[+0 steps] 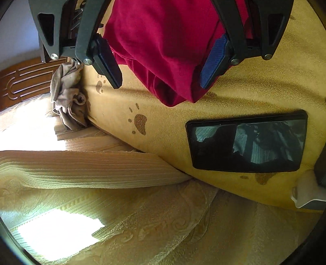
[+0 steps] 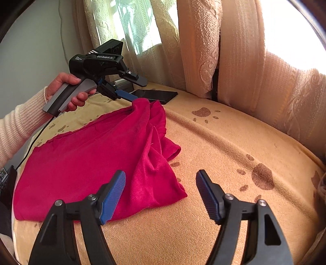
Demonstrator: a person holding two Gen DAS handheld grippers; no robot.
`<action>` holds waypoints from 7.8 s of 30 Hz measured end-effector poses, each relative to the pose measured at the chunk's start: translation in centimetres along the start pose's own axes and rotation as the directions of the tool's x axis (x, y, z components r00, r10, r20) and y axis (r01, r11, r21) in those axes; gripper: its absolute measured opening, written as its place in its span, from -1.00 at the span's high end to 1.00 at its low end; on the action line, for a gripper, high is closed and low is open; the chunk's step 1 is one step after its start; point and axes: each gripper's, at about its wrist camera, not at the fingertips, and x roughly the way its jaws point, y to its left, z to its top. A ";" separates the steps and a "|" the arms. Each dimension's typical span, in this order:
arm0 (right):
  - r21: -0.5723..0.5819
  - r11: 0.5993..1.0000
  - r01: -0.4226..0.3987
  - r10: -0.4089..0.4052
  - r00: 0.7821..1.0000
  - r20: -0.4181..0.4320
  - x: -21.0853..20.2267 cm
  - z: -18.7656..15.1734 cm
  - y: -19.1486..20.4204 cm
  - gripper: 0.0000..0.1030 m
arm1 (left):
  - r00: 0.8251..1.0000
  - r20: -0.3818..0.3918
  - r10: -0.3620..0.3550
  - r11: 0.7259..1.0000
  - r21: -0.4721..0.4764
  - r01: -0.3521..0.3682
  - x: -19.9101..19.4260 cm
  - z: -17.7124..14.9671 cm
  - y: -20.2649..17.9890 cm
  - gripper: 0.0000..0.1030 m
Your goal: Fold clothes
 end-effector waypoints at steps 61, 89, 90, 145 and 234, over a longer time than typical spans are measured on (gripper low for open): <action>-0.098 0.994 0.056 -0.068 0.990 -0.124 3.6 1.0 2.0 0.81 | 0.970 0.225 0.090 0.990 0.089 -0.112 -5.2 0.7 0.1 0.95; -0.247 0.965 0.088 -0.124 0.984 -0.131 11.1 4.9 8.4 -0.44 | 0.980 0.090 0.179 0.976 0.107 -0.189 -1.1 0.5 2.7 0.94; -0.231 0.970 0.072 -0.105 0.985 -0.134 11.0 4.9 8.0 -0.44 | 0.983 0.091 0.160 0.980 0.103 -0.170 -2.0 0.3 2.9 0.94; -0.230 0.971 0.068 -0.102 0.985 -0.140 11.1 4.8 8.1 -0.51 | 1.000 -0.010 -0.022 0.999 0.036 0.022 -15.0 -20.3 9.9 -1.00; -0.226 0.971 0.071 -0.104 0.985 -0.139 11.1 4.8 8.1 -0.51 | 0.998 -0.054 0.027 0.982 0.188 -0.016 -13.3 -21.6 8.4 0.65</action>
